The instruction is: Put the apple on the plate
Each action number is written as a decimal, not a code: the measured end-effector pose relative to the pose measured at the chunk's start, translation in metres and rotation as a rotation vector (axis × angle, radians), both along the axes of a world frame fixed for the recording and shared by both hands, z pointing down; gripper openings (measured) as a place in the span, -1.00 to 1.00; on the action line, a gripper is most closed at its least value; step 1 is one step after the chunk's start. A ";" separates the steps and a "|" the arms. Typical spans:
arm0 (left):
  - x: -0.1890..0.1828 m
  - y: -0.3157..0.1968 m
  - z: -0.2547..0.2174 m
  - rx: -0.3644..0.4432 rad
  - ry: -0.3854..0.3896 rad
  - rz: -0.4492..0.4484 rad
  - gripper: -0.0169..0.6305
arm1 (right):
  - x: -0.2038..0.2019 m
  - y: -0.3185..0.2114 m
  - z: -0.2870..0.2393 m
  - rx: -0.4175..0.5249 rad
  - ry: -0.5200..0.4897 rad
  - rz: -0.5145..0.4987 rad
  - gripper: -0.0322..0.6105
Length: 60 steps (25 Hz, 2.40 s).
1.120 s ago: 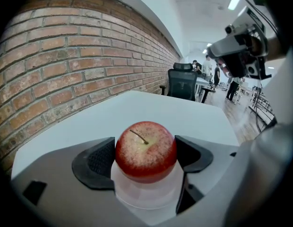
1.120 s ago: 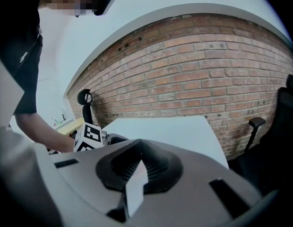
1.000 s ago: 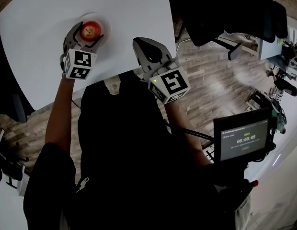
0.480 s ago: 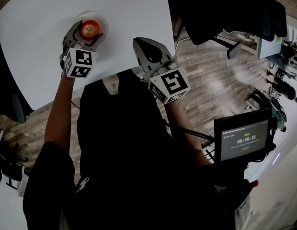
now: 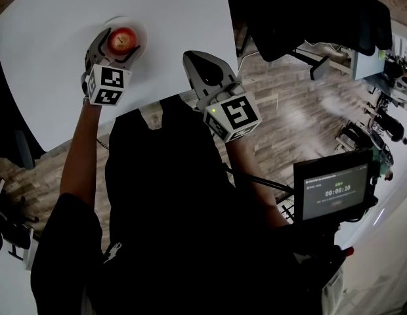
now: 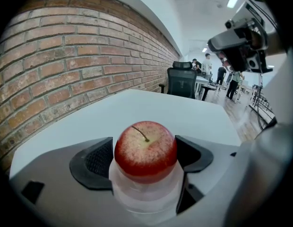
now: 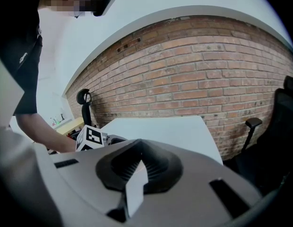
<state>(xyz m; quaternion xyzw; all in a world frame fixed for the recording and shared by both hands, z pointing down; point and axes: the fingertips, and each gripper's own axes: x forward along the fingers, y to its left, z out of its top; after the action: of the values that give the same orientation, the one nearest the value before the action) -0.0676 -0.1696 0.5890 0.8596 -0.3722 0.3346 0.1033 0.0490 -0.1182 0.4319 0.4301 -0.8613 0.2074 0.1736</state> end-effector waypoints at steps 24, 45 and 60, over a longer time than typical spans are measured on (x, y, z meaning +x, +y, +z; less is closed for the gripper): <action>-0.001 -0.002 -0.004 -0.005 0.031 -0.012 0.47 | 0.001 -0.002 -0.002 0.020 -0.004 -0.006 -0.89; -0.026 0.004 -0.053 0.048 0.105 -0.140 0.24 | -0.022 -0.017 -0.013 0.086 -0.053 -0.092 -0.89; -0.043 0.020 -0.082 0.113 0.091 -0.210 -0.27 | -0.050 -0.026 -0.029 0.160 -0.097 -0.184 -0.89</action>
<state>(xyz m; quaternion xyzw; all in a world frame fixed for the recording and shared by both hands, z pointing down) -0.1101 -0.1495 0.5070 0.8346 -0.4732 0.2614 0.1059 -0.0005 -0.1446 0.4032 0.3513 -0.9183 0.1416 0.1153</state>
